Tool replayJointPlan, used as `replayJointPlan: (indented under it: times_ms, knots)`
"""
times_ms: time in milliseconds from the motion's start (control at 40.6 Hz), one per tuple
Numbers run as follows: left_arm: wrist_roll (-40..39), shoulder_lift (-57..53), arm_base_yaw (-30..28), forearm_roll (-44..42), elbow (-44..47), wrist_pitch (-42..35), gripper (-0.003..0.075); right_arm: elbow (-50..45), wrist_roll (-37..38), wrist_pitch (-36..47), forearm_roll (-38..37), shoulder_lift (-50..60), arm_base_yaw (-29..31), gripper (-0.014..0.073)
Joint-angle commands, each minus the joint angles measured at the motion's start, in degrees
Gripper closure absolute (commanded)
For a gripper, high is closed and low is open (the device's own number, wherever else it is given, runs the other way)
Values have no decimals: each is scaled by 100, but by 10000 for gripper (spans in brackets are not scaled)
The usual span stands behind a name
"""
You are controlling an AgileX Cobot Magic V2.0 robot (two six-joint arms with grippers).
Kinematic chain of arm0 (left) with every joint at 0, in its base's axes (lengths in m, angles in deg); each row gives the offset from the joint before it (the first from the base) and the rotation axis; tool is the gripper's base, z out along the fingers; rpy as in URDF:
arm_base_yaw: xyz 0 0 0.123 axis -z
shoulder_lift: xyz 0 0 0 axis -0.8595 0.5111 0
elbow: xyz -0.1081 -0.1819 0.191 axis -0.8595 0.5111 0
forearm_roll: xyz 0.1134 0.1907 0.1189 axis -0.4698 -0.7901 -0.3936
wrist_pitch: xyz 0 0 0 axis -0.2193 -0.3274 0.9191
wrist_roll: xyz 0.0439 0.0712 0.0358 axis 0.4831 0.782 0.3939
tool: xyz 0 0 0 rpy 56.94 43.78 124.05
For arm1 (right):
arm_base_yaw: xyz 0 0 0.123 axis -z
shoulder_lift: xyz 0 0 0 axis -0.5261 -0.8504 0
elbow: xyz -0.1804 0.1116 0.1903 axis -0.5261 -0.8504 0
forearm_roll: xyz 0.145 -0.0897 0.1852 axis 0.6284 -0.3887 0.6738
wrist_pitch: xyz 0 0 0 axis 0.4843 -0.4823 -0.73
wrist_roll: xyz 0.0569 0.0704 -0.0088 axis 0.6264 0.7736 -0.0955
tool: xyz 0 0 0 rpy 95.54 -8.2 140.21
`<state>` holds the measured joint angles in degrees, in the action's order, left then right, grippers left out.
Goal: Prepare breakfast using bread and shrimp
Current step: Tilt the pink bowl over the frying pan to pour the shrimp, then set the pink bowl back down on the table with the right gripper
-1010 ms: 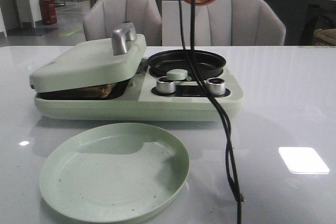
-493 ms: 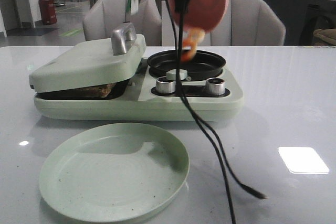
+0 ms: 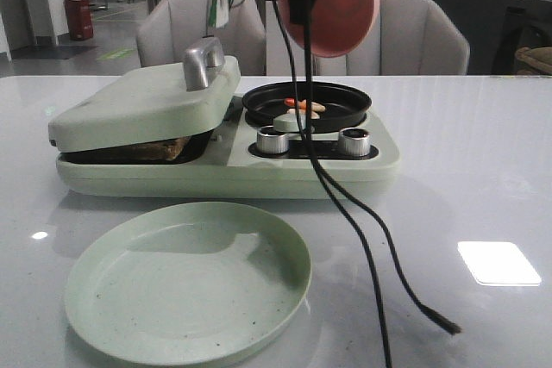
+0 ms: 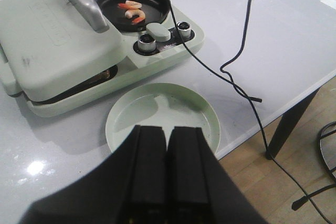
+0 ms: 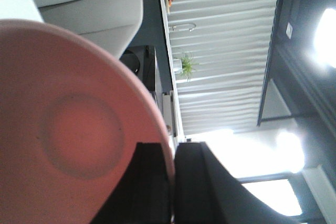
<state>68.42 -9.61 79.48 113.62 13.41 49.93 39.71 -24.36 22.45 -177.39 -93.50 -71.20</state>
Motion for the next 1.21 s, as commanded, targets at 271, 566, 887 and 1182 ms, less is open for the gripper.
replayJointPlan:
  times_ms: [271, 566, 887, 1182]
  knots:
    - [-55, 31, -17, 154, -144, -487, 619, -873, -25, 63, 3800, 2712, 1257, 549]
    - [-55, 31, -17, 154, -144, -487, 619, -3395, -1334, 1136, 6964, 4235, 3383, 549]
    - [-55, 31, -17, 154, -144, -487, 619, -4540, -3476, 2055, 10764, 3989, 5381, 549]
    - [-55, 31, -17, 154, -144, -487, 619, -4758, -3476, 2440, 11044, 3336, 5344, 549]
